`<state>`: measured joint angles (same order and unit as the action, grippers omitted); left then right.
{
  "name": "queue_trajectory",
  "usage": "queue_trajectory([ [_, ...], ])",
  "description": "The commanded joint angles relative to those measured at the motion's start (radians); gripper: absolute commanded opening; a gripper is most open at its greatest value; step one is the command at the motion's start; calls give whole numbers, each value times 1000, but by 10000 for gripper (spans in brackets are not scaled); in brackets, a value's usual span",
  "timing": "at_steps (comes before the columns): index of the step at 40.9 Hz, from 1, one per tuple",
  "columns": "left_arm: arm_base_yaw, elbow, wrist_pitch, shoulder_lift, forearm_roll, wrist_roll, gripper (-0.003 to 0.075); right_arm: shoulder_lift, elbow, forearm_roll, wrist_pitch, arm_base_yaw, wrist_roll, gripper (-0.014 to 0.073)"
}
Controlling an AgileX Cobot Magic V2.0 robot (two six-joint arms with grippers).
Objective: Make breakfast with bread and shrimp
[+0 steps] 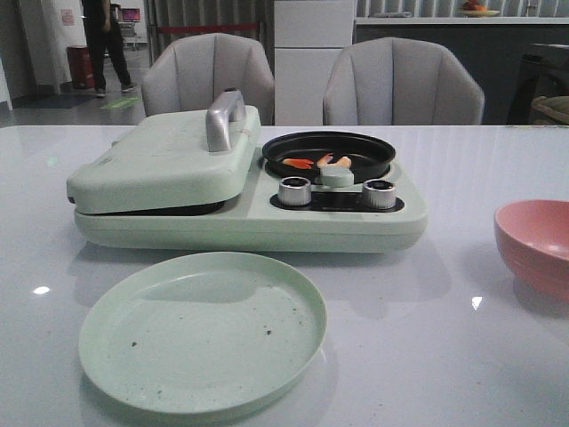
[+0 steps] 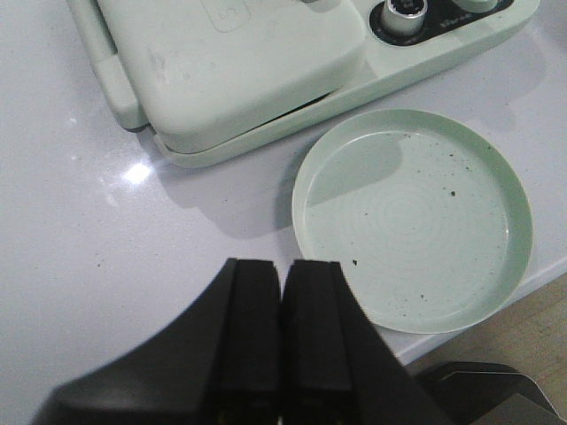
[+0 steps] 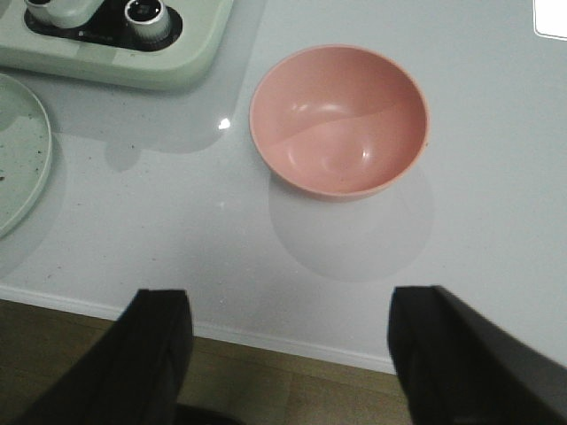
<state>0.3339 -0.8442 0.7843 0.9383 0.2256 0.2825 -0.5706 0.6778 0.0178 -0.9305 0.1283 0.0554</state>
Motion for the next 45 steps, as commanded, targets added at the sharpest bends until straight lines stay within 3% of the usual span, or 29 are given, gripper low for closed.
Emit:
queue_trajectory([
  [1,-1,-26,-66,-6,13,-8,101,2,12,9,74,1,-12,568],
  [7,-1,-26,-63,-6,11,-12,101,2,11,9,83,1,-4,562],
  [10,-1,-26,-86,-6,-25,-88,102,2,11,9,87,1,-3,517],
  [17,-1,-26,-86,-6,-192,-272,102,2,11,9,87,1,-3,232],
  [22,-1,-26,-81,-6,-217,-289,101,2,11,9,87,1,-2,26],
  [45,-1,-26,-88,-6,-226,-282,101,2,11,4,91,1,-2,43],
])
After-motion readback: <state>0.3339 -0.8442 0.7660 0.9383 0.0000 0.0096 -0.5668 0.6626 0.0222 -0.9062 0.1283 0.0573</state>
